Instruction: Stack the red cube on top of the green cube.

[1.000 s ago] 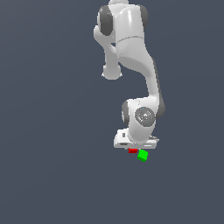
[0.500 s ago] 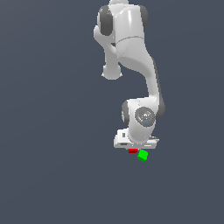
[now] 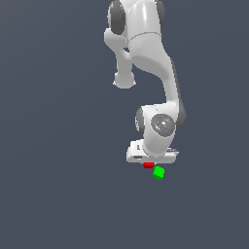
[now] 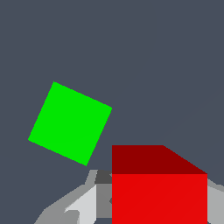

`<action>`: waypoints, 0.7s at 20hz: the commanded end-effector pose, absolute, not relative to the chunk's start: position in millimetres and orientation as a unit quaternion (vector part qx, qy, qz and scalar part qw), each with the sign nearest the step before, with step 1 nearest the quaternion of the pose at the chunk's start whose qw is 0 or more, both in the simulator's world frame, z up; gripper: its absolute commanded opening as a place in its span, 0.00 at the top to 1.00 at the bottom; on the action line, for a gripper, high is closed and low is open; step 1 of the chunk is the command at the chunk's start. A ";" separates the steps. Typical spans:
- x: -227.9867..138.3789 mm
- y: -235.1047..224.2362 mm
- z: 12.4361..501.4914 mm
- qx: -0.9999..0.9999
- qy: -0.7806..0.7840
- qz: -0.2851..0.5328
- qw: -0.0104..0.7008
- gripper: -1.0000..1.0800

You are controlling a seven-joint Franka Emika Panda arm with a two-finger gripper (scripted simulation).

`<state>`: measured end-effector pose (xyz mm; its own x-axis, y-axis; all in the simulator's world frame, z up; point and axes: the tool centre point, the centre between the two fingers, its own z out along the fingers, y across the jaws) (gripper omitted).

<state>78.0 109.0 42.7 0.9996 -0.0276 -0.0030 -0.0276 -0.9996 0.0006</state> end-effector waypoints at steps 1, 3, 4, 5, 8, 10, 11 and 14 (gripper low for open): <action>78.5 109.1 60.2 1.000 -0.014 0.000 0.000 1.00; 78.3 109.1 76.3 1.000 -0.014 0.000 0.000 1.00; 78.3 109.1 83.6 1.000 -0.014 0.000 0.000 1.00; 78.1 109.1 90.8 1.000 -0.014 0.000 0.000 1.00; 78.1 109.1 106.8 1.000 -0.014 0.000 0.000 1.00; 78.3 109.1 114.0 1.000 -0.014 0.000 0.000 1.00; 78.5 109.1 116.6 1.000 -0.014 0.000 0.000 1.00; 79.5 109.3 120.0 1.000 -0.014 0.000 0.000 1.00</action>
